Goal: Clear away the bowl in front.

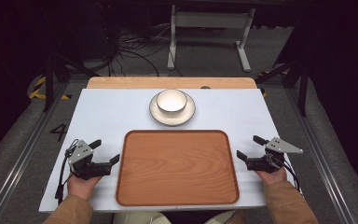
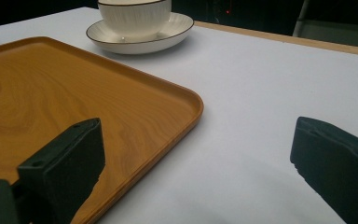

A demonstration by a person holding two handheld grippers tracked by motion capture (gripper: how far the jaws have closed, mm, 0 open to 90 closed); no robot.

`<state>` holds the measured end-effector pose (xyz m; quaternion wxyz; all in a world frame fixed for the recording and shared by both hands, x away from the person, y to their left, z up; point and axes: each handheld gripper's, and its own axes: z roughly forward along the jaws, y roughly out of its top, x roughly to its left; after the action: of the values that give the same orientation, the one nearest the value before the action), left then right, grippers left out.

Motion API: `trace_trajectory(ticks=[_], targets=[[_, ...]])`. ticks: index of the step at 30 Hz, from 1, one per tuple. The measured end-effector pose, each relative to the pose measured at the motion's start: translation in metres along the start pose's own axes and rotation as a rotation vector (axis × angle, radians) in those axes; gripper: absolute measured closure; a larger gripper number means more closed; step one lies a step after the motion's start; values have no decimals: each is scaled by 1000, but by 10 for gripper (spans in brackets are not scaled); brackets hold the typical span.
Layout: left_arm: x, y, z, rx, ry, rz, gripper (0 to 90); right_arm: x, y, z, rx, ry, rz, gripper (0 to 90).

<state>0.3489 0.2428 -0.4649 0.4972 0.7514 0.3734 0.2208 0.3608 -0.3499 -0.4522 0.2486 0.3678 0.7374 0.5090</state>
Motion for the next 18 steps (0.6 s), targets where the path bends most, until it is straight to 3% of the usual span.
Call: trace_trajectory(ticks=[8,18], targets=[[1,0,-1,-14,0,-20,70,0,0,-1,-5,-2,1,28],[0,1,-1,-6,15,-13,73,-1,0,-1,-9,-5,7,25]])
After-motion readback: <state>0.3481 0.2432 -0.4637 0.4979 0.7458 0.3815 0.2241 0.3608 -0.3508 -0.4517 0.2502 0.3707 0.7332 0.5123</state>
